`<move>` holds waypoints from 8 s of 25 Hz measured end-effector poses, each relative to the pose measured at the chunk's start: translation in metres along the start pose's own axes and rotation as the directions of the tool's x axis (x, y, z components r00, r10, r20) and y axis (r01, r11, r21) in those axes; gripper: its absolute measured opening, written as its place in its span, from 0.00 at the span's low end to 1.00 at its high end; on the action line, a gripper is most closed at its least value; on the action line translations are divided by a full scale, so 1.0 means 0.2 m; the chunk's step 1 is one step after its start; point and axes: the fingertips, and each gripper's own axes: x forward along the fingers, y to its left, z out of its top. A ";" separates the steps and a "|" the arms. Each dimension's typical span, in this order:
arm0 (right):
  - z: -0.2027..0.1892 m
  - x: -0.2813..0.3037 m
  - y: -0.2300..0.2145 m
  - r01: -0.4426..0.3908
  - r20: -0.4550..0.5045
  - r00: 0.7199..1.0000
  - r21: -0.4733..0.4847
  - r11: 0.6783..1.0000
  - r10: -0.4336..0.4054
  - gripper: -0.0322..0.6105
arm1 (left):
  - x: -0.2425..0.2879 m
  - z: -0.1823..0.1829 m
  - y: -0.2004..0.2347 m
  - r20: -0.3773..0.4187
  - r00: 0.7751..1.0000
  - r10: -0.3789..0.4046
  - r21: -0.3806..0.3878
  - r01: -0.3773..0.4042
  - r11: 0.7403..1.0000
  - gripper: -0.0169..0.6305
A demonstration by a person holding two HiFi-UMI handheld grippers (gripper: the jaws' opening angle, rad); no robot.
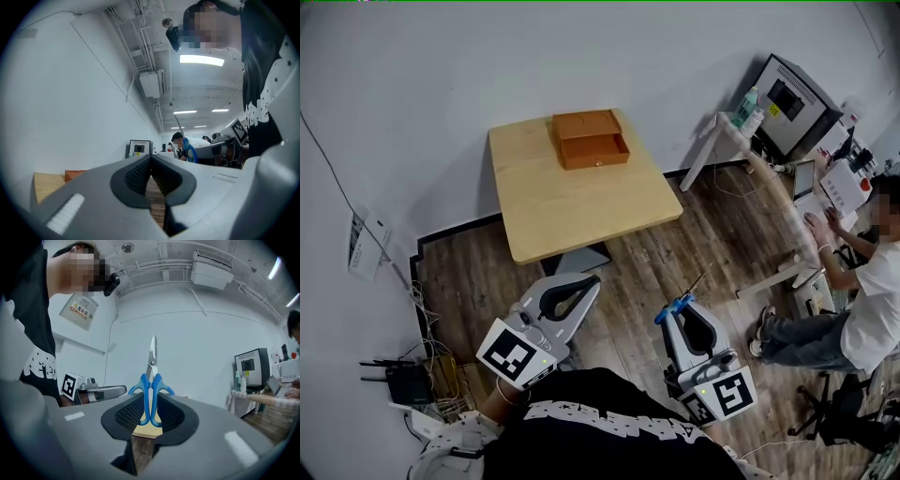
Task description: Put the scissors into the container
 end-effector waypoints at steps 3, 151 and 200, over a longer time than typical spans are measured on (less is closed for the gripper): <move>0.01 0.08 0.01 0.004 -0.008 1.000 -0.009 1.000 -0.004 0.21 | 0.00 0.00 0.07 0.006 1.000 -0.007 0.007 0.007 1.000 0.03; -0.18 2.19 -1.29 -0.497 -0.172 0.854 0.011 0.868 0.491 0.21 | 1.10 -0.21 1.56 -0.167 0.806 0.568 0.155 -0.548 0.822 0.03; -0.80 2.61 -1.34 -0.601 -0.532 0.703 -0.090 0.794 0.472 0.21 | 1.08 -0.33 1.78 -0.208 0.774 0.598 0.113 -0.589 0.800 0.03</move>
